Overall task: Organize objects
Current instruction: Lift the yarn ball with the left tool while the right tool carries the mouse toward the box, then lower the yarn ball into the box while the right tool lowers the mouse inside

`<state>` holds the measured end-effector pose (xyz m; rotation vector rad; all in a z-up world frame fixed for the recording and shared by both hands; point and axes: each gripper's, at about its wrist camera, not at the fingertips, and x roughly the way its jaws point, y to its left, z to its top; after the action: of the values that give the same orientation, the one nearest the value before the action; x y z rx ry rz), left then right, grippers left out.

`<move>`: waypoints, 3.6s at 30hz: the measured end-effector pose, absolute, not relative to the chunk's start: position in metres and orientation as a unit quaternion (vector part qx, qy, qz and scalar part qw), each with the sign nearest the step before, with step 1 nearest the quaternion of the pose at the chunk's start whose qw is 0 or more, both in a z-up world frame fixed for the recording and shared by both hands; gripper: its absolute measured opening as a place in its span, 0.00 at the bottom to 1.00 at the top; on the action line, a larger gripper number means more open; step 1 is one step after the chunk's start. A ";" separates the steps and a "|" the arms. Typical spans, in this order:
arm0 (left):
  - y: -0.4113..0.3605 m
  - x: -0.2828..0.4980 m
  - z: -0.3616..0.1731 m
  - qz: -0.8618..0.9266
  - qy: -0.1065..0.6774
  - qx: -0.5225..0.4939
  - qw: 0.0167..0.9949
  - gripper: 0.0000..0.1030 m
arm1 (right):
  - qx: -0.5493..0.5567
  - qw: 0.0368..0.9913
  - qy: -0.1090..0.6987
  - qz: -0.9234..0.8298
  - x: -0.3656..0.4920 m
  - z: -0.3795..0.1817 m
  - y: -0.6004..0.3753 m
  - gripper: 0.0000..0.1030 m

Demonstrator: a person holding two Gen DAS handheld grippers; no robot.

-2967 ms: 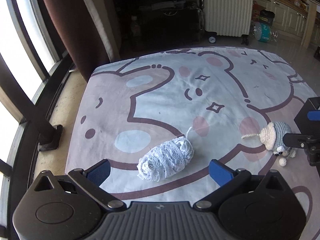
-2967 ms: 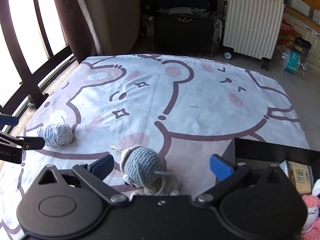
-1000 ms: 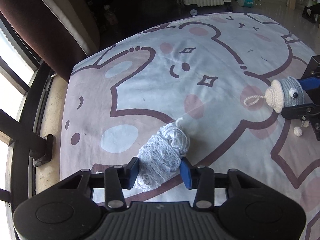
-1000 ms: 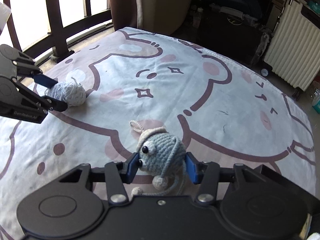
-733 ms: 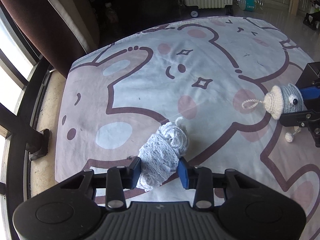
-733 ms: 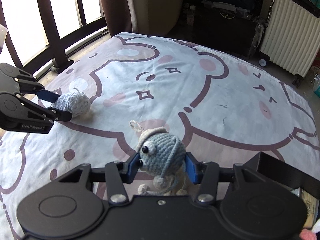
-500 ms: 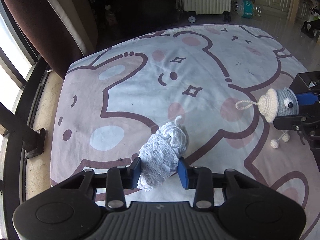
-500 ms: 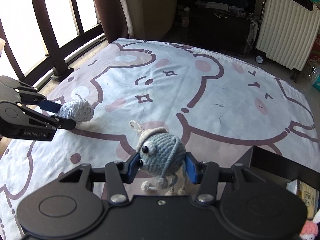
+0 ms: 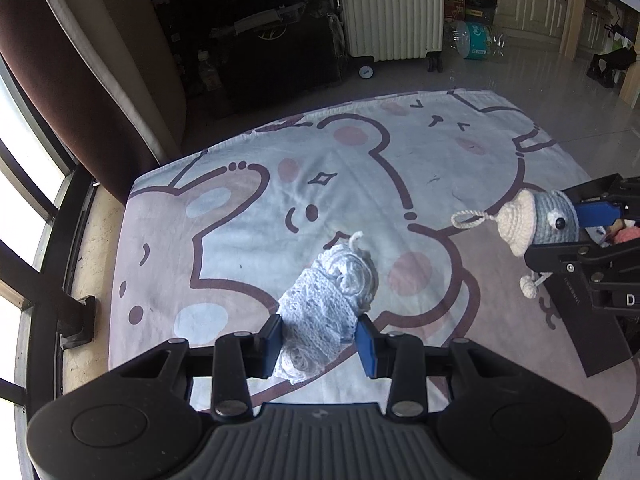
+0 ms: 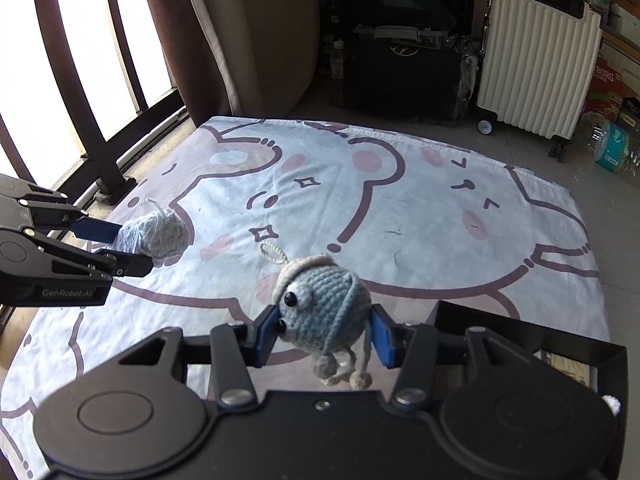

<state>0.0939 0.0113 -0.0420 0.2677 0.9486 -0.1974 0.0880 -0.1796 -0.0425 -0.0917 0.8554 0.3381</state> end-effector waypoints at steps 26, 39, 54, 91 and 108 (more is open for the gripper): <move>-0.076 0.086 0.003 -0.179 0.403 0.088 0.893 0.39 | 0.024 0.928 0.364 0.073 0.060 0.024 -0.266 0.48; -0.121 0.089 -0.008 -0.229 0.400 0.092 0.883 0.39 | 0.053 0.925 0.374 0.036 0.058 0.012 -0.304 0.48; -0.194 0.096 -0.044 -0.352 0.390 0.199 0.827 0.39 | 0.083 0.918 0.388 -0.006 0.060 -0.004 -0.328 0.48; -0.158 0.111 -0.059 -0.269 0.484 0.104 0.826 0.78 | 0.218 0.871 0.439 -0.022 0.053 -0.028 -0.347 0.48; -0.141 0.117 -0.058 -0.238 0.504 0.057 0.828 0.84 | 0.262 0.810 0.518 -0.083 0.030 -0.063 -0.348 0.65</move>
<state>0.1166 -0.1407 -0.0582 0.1207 1.0706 -0.5045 0.0297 -0.3482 -0.0631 0.5607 1.1071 -0.1781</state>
